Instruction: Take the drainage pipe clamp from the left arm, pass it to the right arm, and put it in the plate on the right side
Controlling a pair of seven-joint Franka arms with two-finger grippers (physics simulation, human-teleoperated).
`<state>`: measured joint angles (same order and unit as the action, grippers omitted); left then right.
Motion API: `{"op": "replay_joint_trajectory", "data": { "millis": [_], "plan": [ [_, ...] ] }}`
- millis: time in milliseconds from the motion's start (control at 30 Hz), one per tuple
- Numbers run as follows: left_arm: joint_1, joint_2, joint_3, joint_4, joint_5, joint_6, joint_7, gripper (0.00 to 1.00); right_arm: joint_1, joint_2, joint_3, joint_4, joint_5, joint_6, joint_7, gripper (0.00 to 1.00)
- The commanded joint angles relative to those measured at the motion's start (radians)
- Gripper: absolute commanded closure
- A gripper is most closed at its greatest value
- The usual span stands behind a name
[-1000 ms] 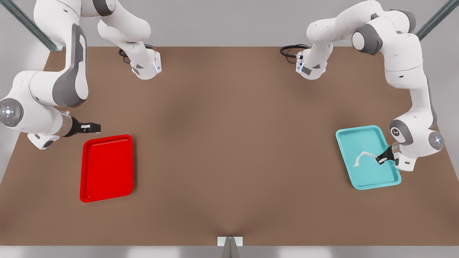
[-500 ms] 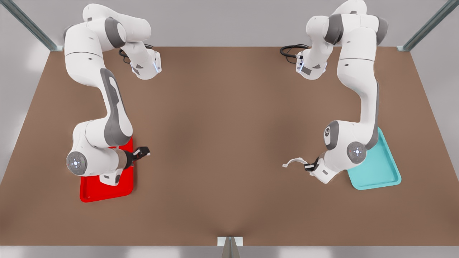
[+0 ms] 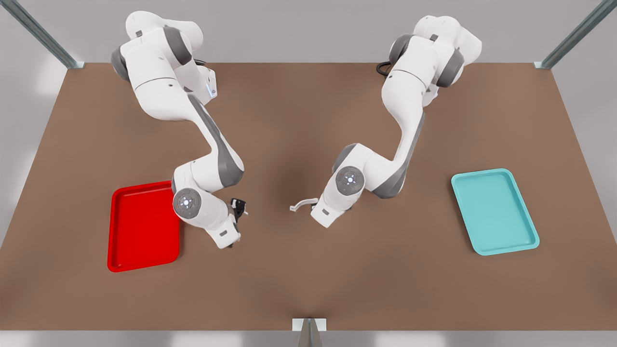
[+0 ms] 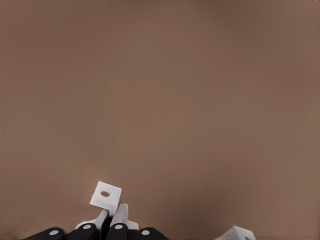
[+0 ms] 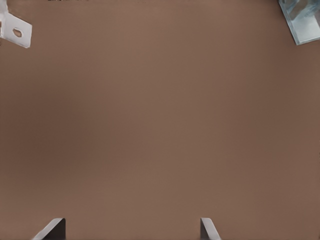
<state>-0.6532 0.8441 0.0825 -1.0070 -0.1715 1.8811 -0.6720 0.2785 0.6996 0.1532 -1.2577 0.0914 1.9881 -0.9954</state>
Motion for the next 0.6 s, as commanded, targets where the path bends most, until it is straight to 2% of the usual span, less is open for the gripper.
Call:
{"op": "replay_joint_trajectory", "data": {
  "millis": [0,233,300,567],
  "plan": [
    [-0.016,0.015,0.002,0.025,-0.002,-0.019,-0.624,0.79,0.019,0.009,0.005,0.0,0.004,0.14,-0.555,0.0],
    [-0.019,0.021,-0.001,0.028,-0.005,-0.023,-0.595,0.79,0.024,0.001,0.072,-0.062,0.047,0.158,-0.569,0.0],
    [-0.019,0.02,-0.001,0.027,-0.005,-0.043,-0.472,0.79,0.034,0.001,0.074,-0.063,0.047,0.192,-0.569,0.0],
    [-0.02,0.021,-0.004,0.027,-0.006,-0.033,-0.477,0.79,0.108,0.015,0.074,-0.063,0.048,0.307,-0.513,0.0]
  ]
}}
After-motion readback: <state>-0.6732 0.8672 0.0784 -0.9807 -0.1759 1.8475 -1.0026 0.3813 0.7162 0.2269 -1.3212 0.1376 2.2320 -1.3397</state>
